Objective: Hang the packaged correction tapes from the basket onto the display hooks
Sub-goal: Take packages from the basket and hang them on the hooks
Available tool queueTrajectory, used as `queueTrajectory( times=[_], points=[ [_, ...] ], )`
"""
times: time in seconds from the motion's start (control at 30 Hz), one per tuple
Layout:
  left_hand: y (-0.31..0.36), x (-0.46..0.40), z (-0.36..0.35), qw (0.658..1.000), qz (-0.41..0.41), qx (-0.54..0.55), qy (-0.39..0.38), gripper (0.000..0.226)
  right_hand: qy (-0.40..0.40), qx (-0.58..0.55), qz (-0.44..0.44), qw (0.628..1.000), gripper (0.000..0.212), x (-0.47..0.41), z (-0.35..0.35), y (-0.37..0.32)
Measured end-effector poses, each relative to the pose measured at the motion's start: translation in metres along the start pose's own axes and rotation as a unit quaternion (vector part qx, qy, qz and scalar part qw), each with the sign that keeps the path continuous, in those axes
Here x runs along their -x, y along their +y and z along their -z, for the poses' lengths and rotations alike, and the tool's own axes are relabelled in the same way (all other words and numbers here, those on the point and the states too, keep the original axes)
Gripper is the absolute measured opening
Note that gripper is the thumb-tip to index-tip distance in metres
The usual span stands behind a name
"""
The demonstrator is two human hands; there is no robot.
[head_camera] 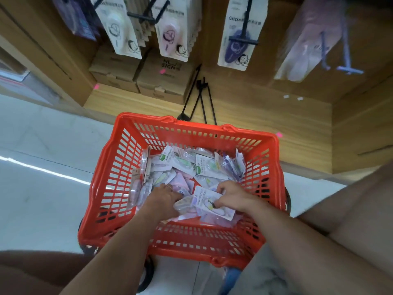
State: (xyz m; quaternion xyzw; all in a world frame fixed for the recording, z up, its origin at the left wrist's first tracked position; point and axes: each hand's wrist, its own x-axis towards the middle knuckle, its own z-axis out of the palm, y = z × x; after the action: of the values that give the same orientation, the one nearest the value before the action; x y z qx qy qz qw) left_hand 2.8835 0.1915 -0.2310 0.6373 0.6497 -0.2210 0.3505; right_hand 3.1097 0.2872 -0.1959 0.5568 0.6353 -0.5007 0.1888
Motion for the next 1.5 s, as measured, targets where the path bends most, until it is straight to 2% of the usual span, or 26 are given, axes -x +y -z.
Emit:
queueTrajectory(
  times=[0.23, 0.37, 0.43, 0.53, 0.6, 0.7, 0.77, 0.87, 0.93, 1.03, 1.1, 1.2, 1.3, 1.4, 1.5],
  points=[
    [0.006, 0.008, 0.002, 0.995, 0.021, 0.102, -0.012, 0.071, 0.09, -0.128, 0.006, 0.988, 0.026, 0.025, 0.022, 0.004],
    [0.01, 0.017, 0.014, 0.988, 0.043, 0.148, 0.028, 0.056, 0.108, -0.214, 0.009, 0.971, 0.026, 0.04, 0.03, 0.0],
    [0.01, 0.024, 0.03, 0.966, 0.055, 0.241, 0.073, 0.054, 0.13, -0.268, 0.017, 0.954, 0.03, 0.048, 0.032, -0.008],
    [0.014, 0.037, 0.064, 0.888, 0.08, 0.42, 0.173, 0.038, 0.142, -0.416, 0.031, 0.898, 0.022, 0.059, 0.038, -0.026],
    [0.024, 0.047, 0.088, 0.808, 0.072, 0.546, 0.209, 0.023, 0.129, -0.515, 0.048, 0.846, 0.023, 0.069, 0.046, -0.04],
    [0.047, 0.068, 0.125, 0.673, 0.064, 0.697, 0.241, 0.023, 0.109, -0.607, 0.079, 0.783, 0.022, 0.088, 0.061, -0.059],
    [0.063, 0.078, 0.147, 0.624, 0.035, 0.741, 0.245, 0.029, 0.119, -0.629, 0.095, 0.762, 0.02, 0.1, 0.07, -0.068],
    [0.081, 0.09, 0.177, 0.578, -0.014, 0.767, 0.278, 0.026, 0.116, -0.651, 0.116, 0.741, 0.02, 0.117, 0.087, -0.078],
    [0.09, 0.098, 0.197, 0.579, -0.034, 0.752, 0.314, 0.029, 0.098, -0.669, 0.139, 0.724, 0.022, 0.13, 0.1, -0.082],
    [0.1, 0.108, 0.227, 0.614, -0.069, 0.694, 0.37, 0.03, 0.093, -0.677, 0.184, 0.707, 0.03, 0.15, 0.119, -0.086],
    [0.104, 0.112, 0.244, 0.625, -0.075, 0.657, 0.415, 0.023, 0.112, -0.681, 0.215, 0.691, 0.036, 0.164, 0.13, -0.088],
    [0.109, 0.121, 0.262, 0.65, -0.076, 0.609, 0.449, 0.025, 0.124, -0.679, 0.25, 0.679, 0.04, 0.186, 0.143, -0.091],
    [0.114, 0.13, 0.272, 0.661, -0.077, 0.59, 0.457, 0.027, 0.103, -0.637, 0.273, 0.714, 0.035, 0.204, 0.145, -0.093],
    [0.121, 0.143, 0.27, 0.649, -0.083, 0.628, 0.421, 0.03, 0.098, -0.582, 0.284, 0.756, 0.027, 0.213, 0.14, -0.095],
    [0.127, 0.154, 0.26, 0.681, -0.109, 0.606, 0.397, 0.024, 0.09, -0.548, 0.296, 0.777, 0.03, 0.214, 0.134, -0.098]
  ],
)
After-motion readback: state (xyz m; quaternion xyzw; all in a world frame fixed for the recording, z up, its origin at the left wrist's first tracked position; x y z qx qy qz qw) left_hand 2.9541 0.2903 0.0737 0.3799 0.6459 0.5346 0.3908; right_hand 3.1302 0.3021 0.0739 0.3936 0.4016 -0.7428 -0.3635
